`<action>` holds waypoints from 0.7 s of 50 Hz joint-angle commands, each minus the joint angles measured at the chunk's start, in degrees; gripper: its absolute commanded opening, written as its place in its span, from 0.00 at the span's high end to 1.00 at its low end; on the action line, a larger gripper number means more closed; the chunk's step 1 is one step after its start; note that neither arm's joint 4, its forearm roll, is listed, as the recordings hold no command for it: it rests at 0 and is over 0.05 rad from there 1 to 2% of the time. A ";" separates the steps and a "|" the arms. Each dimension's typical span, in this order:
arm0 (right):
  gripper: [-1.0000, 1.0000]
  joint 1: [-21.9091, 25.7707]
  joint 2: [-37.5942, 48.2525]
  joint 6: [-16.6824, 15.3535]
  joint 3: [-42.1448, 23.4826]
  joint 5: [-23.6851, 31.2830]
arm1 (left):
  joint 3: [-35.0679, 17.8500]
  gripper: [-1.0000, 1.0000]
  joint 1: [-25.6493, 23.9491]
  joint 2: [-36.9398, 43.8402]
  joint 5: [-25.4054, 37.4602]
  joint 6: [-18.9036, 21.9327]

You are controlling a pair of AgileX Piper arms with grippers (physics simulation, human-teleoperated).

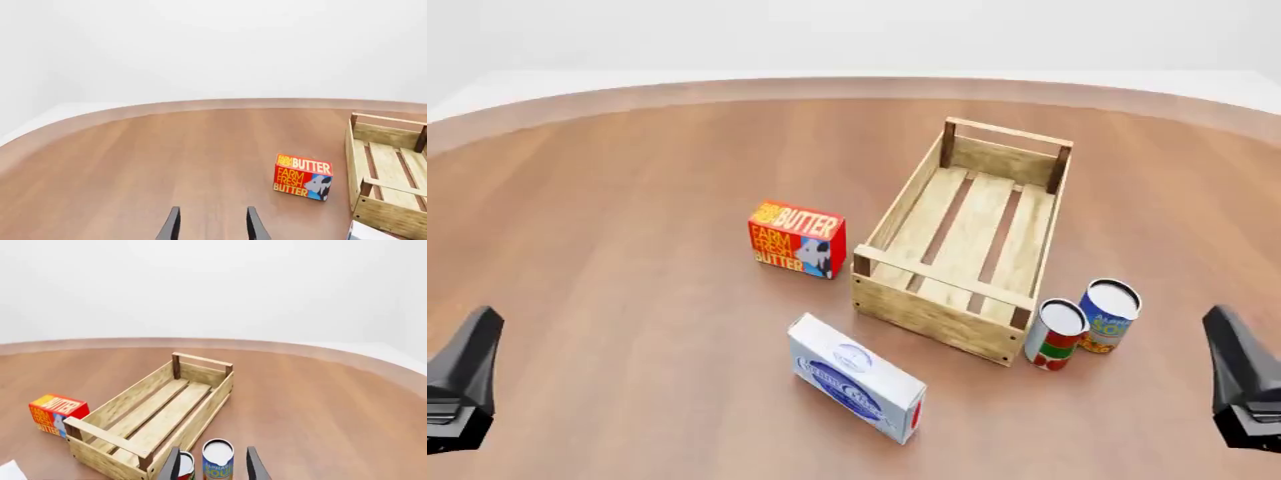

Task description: Pick up the ketchup, and put it in the wooden tray.

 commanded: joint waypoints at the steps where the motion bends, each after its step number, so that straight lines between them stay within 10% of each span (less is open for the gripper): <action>1: 0.00 1.47 3.90 -0.60 -0.04 -2.97 | 0.00 0.00 0.00 0.00 0.00 0.00; 35: 0.00 16.08 19.84 -2.84 -12.31 3.62 | 0.00 0.00 0.00 0.00 0.00 0.00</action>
